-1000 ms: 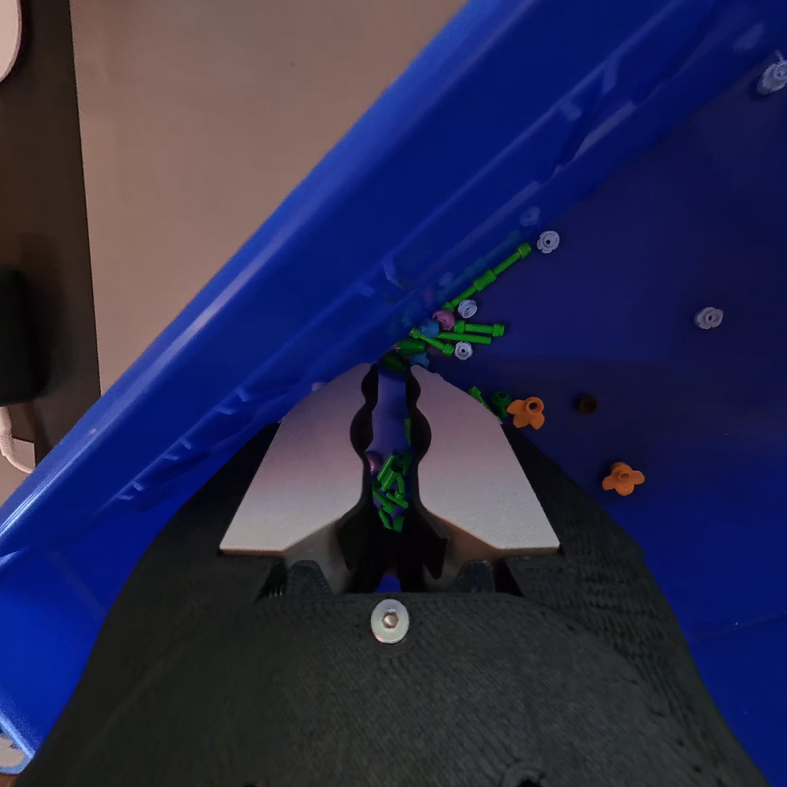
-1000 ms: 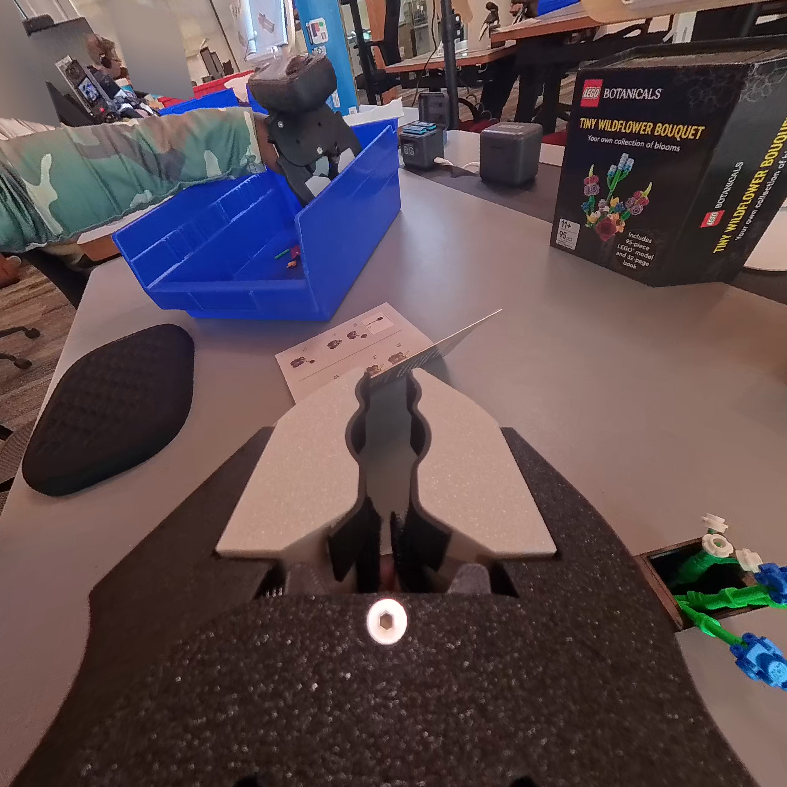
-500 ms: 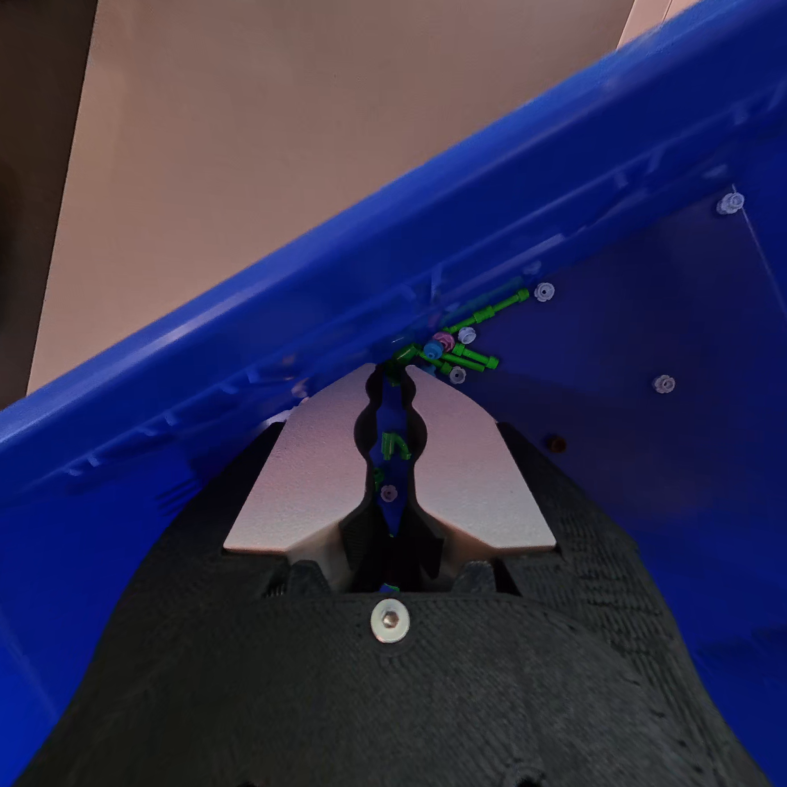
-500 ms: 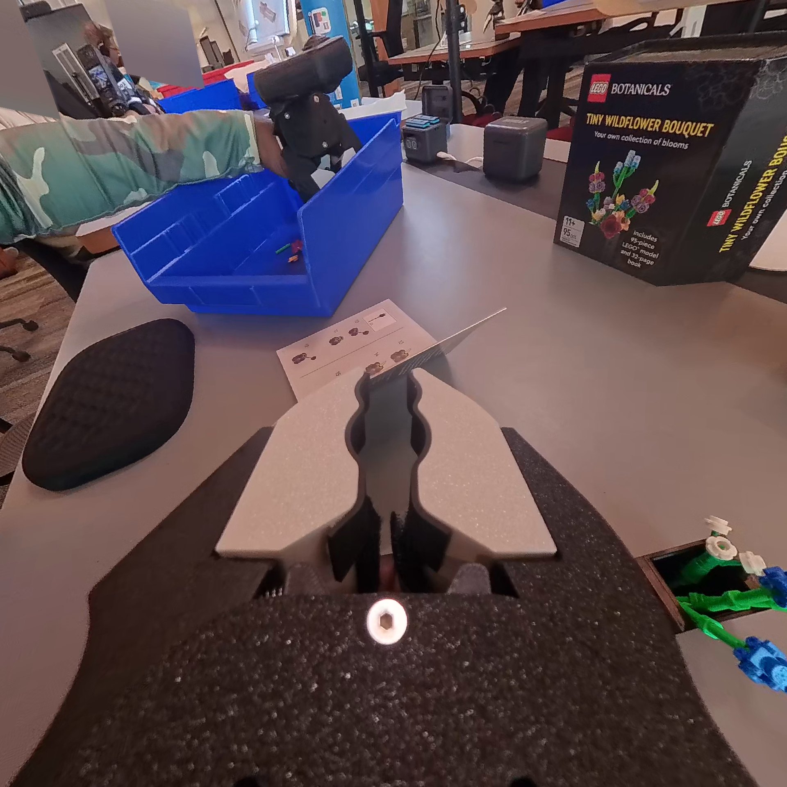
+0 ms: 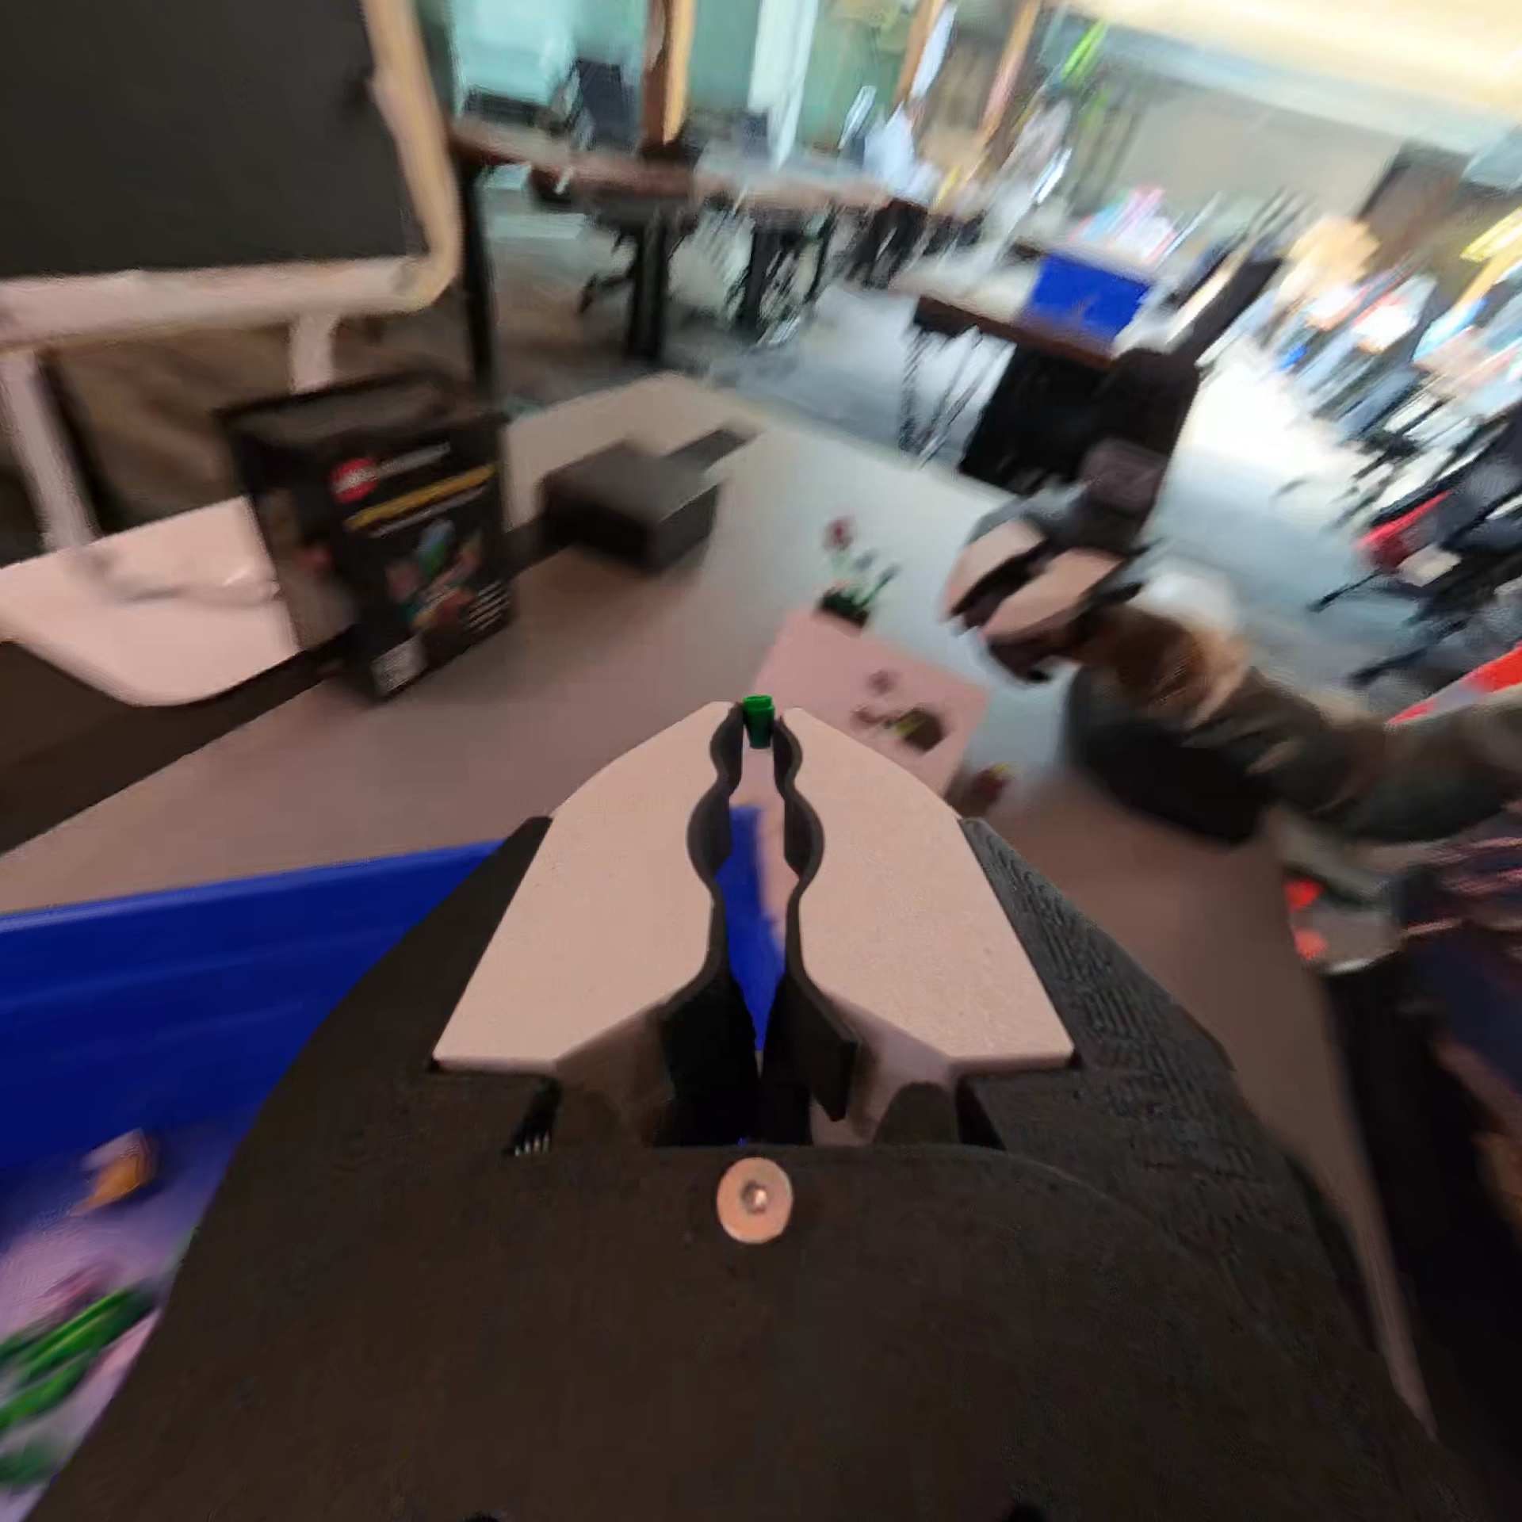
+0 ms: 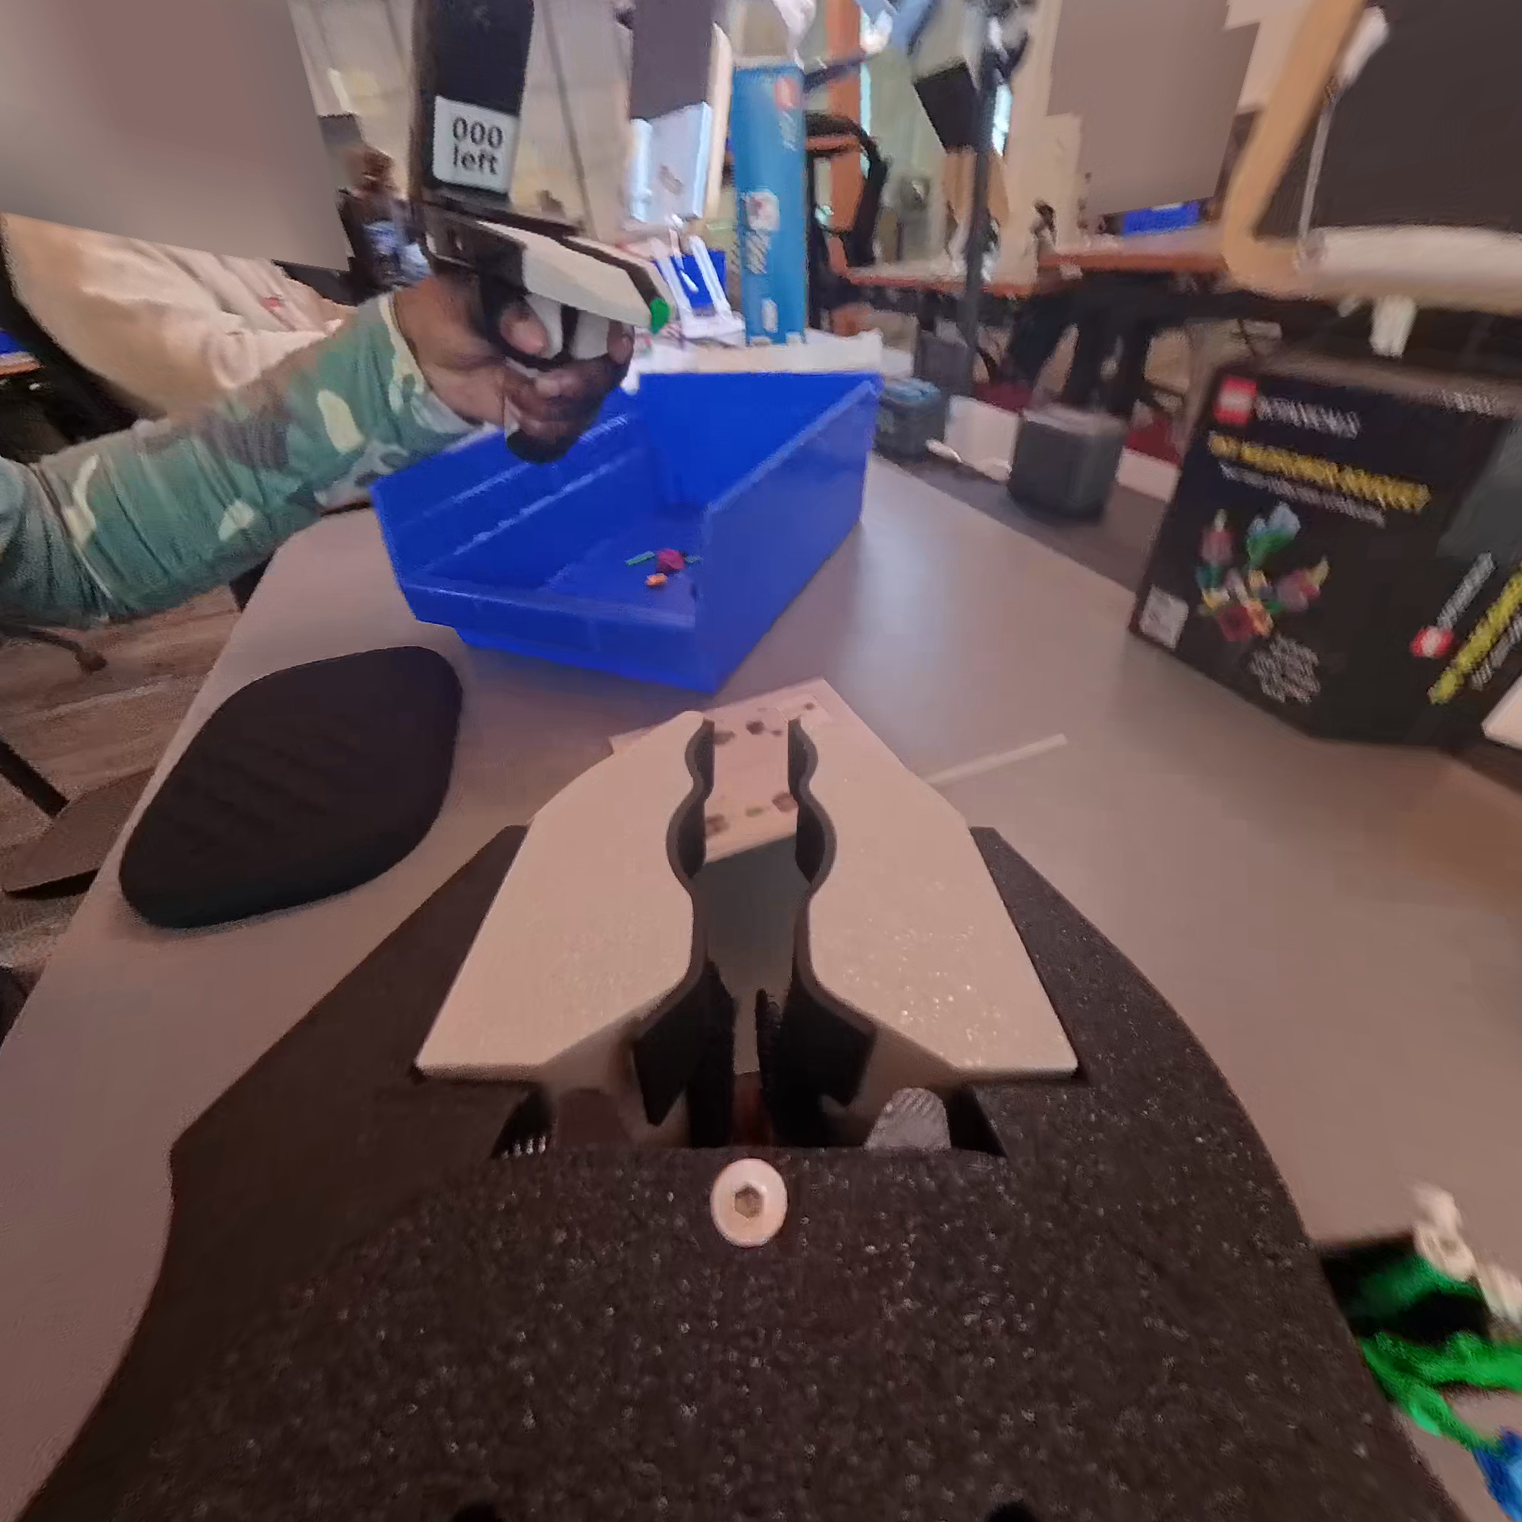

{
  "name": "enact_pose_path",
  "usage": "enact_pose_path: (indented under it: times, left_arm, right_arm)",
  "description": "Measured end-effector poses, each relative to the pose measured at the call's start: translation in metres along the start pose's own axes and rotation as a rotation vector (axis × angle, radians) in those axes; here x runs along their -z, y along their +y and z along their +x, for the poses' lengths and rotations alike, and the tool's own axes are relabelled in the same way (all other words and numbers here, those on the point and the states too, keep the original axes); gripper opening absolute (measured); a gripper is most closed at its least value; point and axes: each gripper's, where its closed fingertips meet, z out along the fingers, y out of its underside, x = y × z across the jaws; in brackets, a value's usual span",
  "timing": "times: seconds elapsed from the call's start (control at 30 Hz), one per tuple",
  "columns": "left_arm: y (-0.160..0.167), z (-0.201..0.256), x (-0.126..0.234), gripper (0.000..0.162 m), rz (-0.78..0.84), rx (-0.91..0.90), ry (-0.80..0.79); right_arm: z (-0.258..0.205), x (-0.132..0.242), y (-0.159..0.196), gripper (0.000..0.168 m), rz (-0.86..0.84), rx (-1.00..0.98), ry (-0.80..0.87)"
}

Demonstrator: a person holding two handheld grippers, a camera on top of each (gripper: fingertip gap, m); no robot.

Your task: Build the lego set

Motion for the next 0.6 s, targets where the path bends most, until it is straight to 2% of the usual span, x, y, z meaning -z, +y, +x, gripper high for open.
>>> enact_pose_path:
  times: [0.1,0.23,0.33,0.4,0.5,0.6]
  left_arm:
    - [-0.021,0.081,-0.005,0.007,0.222,0.085,0.188]
    - [-0.017,0.163,-0.018,0.007,0.344,0.286,0.467]
    - [0.003,0.214,-0.032,0.007,0.242,0.544,0.754]
    - [0.020,0.241,-0.039,0.007,0.102,0.612,0.876]
    - [0.036,0.262,-0.045,0.007,-0.044,0.591,0.926]
    - [0.038,0.274,-0.046,0.007,-0.108,0.550,0.960]
  right_arm:
    - [-0.029,-0.003,-0.019,0.016,0.083,0.100,-0.082]
    - [-0.091,0.000,-0.052,0.016,0.241,0.307,-0.207]
    - [-0.136,0.010,-0.065,0.016,0.305,0.542,-0.286]
    - [-0.160,0.017,-0.064,0.016,0.269,0.597,-0.400]
    - [-0.187,0.025,-0.055,0.016,0.160,0.616,-0.580]
    - [-0.202,0.027,-0.045,0.016,0.053,0.679,-0.665]
